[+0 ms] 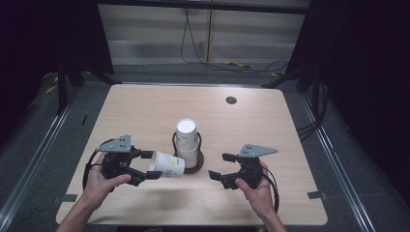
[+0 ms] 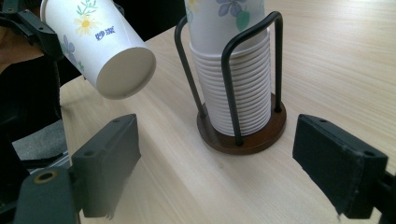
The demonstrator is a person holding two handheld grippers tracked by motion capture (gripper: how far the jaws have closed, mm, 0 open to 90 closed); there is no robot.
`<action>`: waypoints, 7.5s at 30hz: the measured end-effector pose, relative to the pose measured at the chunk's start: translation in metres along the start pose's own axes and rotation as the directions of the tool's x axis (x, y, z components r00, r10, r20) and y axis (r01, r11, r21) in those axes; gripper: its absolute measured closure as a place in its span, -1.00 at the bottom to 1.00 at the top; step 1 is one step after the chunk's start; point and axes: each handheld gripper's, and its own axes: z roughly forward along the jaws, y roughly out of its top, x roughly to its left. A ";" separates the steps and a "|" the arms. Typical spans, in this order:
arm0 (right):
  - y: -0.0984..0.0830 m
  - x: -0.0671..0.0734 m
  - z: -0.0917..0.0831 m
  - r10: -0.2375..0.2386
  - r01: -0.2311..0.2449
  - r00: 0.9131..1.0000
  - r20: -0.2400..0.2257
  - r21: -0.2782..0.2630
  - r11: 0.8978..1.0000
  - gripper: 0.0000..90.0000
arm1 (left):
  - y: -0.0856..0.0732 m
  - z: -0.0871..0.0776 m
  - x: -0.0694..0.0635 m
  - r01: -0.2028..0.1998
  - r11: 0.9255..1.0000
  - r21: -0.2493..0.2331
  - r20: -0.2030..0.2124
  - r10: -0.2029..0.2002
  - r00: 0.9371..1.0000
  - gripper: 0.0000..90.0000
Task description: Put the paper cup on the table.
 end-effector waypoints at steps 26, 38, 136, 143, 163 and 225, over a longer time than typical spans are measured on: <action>0.001 0.000 -0.008 0.012 -0.011 0.999 0.041 -0.011 1.000 -0.66 | -0.009 -0.052 0.022 0.052 0.999 -0.002 -0.193 -0.051 0.980 -0.42; -0.004 -0.003 -0.010 0.025 -0.024 0.999 0.049 -0.017 1.000 -0.66 | -0.013 -0.046 0.043 0.115 0.992 0.057 -0.257 -0.096 0.962 -0.42; -0.010 -0.008 -0.011 0.042 -0.043 0.998 0.055 0.009 0.999 -0.63 | 0.038 0.051 0.108 0.212 0.726 0.654 -0.419 0.114 0.901 -0.60; -0.010 -0.008 -0.012 0.043 -0.043 0.998 0.054 0.008 0.999 -0.63 | 0.041 0.042 0.106 0.210 0.754 0.622 -0.429 0.103 0.897 -0.60; -0.011 -0.010 -0.012 0.045 -0.046 0.997 0.061 0.012 0.999 -0.63 | 0.038 0.014 0.095 0.174 0.900 0.399 -0.451 0.027 0.892 -0.61; -0.029 -0.006 -0.001 0.051 -0.063 0.988 0.149 0.076 0.995 -0.63 | -0.065 0.029 -0.012 0.089 0.995 0.049 -0.418 -0.060 0.907 -0.63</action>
